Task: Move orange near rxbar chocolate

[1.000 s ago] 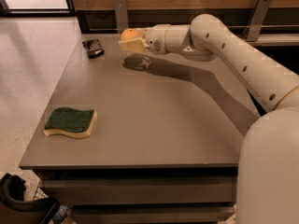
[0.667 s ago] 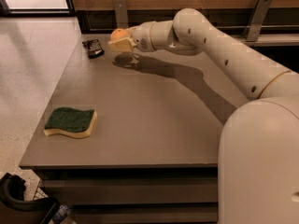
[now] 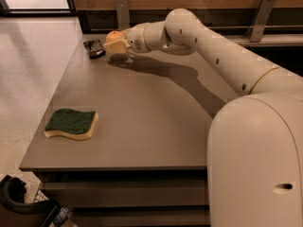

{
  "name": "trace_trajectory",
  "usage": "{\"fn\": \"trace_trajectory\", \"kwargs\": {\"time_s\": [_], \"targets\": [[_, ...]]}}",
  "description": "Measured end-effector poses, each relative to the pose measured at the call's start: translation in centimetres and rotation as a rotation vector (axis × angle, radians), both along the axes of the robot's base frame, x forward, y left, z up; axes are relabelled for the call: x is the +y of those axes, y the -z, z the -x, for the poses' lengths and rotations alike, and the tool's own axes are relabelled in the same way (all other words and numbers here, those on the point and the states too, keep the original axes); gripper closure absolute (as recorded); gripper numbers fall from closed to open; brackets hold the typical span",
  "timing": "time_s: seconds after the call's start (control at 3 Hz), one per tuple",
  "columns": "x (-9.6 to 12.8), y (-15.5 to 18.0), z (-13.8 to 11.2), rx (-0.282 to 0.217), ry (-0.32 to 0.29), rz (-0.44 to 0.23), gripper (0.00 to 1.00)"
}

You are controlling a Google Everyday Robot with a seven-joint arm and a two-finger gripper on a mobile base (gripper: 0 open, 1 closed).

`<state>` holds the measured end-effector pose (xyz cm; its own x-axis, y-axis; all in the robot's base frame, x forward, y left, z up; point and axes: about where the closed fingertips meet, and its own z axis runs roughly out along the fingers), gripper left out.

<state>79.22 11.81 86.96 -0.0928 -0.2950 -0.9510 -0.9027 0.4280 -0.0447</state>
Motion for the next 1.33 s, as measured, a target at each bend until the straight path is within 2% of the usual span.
{"fn": "trace_trajectory", "kwargs": {"time_s": [0.67, 1.0, 1.33], "targets": [[0.9, 1.9, 0.0, 0.072, -0.019, -0.048, 1.0], [-1.0, 4.7, 0.2, 0.122, 0.016, -0.037, 1.0], [-1.3, 4.5, 0.1, 0.127, 0.022, -0.034, 0.98]]}}
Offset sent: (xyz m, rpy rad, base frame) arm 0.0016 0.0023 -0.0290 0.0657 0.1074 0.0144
